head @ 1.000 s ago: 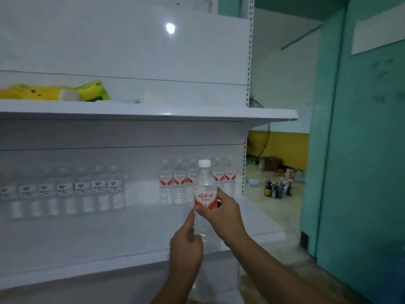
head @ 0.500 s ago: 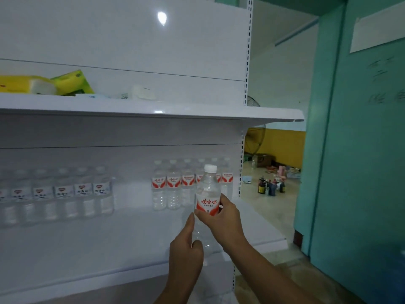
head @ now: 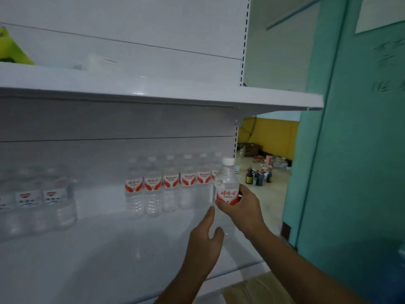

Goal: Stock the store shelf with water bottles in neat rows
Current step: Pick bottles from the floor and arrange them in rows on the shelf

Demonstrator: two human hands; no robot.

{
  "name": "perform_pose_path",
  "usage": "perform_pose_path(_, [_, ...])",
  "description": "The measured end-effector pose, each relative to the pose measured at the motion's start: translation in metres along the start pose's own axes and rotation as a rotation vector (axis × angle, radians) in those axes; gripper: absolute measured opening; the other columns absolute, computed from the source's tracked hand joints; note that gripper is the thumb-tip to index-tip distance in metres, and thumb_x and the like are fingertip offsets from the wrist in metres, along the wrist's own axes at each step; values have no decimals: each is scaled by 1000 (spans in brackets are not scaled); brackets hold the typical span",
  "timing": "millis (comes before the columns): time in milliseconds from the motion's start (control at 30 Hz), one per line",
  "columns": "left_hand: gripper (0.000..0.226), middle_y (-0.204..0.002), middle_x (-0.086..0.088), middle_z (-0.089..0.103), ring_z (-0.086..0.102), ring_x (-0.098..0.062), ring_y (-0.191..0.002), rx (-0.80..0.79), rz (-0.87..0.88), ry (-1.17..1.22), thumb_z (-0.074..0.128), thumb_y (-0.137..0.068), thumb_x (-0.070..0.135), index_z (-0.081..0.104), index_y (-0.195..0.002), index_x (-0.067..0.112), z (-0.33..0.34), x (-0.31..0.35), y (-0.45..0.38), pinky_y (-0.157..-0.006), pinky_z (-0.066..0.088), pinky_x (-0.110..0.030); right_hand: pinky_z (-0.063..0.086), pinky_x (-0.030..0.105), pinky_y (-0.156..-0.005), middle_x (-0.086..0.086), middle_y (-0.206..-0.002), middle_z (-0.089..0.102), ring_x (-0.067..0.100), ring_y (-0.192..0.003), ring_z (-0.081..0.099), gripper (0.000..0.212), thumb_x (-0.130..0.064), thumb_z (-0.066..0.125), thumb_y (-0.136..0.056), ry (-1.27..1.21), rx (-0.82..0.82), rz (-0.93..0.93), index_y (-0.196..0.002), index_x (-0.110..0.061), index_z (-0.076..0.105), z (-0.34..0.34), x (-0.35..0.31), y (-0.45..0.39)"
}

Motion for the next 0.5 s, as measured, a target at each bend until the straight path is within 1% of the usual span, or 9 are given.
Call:
perform_pose_path(67, [52, -139, 14, 44, 44, -5, -126, -92, -32, -9, 55, -94, 36, 41, -142, 23, 21, -8, -21, -104, 30, -14, 43, 8, -68, -11, -103, 63, 4, -89, 60, 57, -24, 86, -71, 53, 35, 20, -121, -22, 57, -11, 25, -24])
perform_pose_path(133, [49, -133, 19, 48, 48, -1, -120, -234, -23, -75, 59, -89, 44, 50, -135, 26, 41, -23, -34, -101, 32, -12, 47, 15, -79, -6, -112, 65, 9, -97, 61, 60, -23, 85, -73, 89, 45, 40, -126, -19, 56, -15, 52, -49])
perform_pose_path(167, [54, -136, 18, 49, 49, -1, -120, -293, -28, -108, 62, -87, 47, 51, -135, 25, 50, -33, -39, -103, 33, -14, 48, 19, -83, -4, -115, 65, 10, -101, 62, 61, -23, 84, -73, 99, 44, 53, -127, -19, 56, -15, 64, -62])
perform_pose_path(200, [63, -141, 14, 46, 47, -2, -124, -338, -41, -160, 64, -84, 50, 48, -138, 24, 58, -44, -42, -108, 32, -18, 48, 20, -84, -4, -117, 65, 10, -102, 61, 61, -23, 84, -74, 94, 46, 67, -127, -19, 55, -13, 75, -74])
perform_pose_path(233, [71, -147, 11, 40, 41, -3, -131, -382, -50, -258, 64, -82, 54, 42, -143, 23, 64, -54, -45, -113, 27, -21, 48, 18, -82, -4, -117, 65, 9, -101, 61, 60, -22, 83, -74, 79, 52, 76, -127, -19, 55, -11, 84, -87])
perform_pose_path(300, [79, -155, 15, 22, 17, -2, -142, -442, 41, -505, 57, -83, 60, 30, -148, 26, 73, -68, -48, -117, 10, -19, 46, 15, -77, -5, -115, 65, 9, -99, 61, 60, -22, 84, -74, 57, 54, 62, -127, -19, 55, -5, 99, -114])
perform_pose_path(333, [78, -155, 21, 17, 8, 1, -143, -465, 87, -565, 54, -83, 63, 27, -149, 29, 76, -74, -48, -115, 5, -17, 47, 17, -78, -6, -114, 65, 9, -99, 61, 60, -22, 84, -74, 63, 45, 53, -126, -19, 55, -2, 106, -127])
perform_pose_path(433, [80, -152, 30, 11, 1, 6, -142, -481, 85, -550, 51, -79, 70, 26, -147, 36, 78, -83, -53, -115, 0, -16, 48, 26, -85, -3, -116, 65, 10, -98, 60, 56, -20, 82, -76, 52, 50, 56, -126, -19, 56, 11, 123, -162])
perform_pose_path(500, [98, -153, 29, 6, -3, 4, -141, -555, 158, -620, 37, -66, 85, 22, -149, 36, 81, -85, -60, -110, -6, -14, 51, 31, -90, -2, -118, 66, 13, -101, 62, 54, -17, 82, -77, 51, 43, 44, -125, -20, 56, 19, 134, -183])
Point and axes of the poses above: each hand's wrist, its own y-axis away from the middle knuckle, its own z-axis out of the palm, x = y × z, the point moved 2 cm from there along -y, towards the middle knuckle
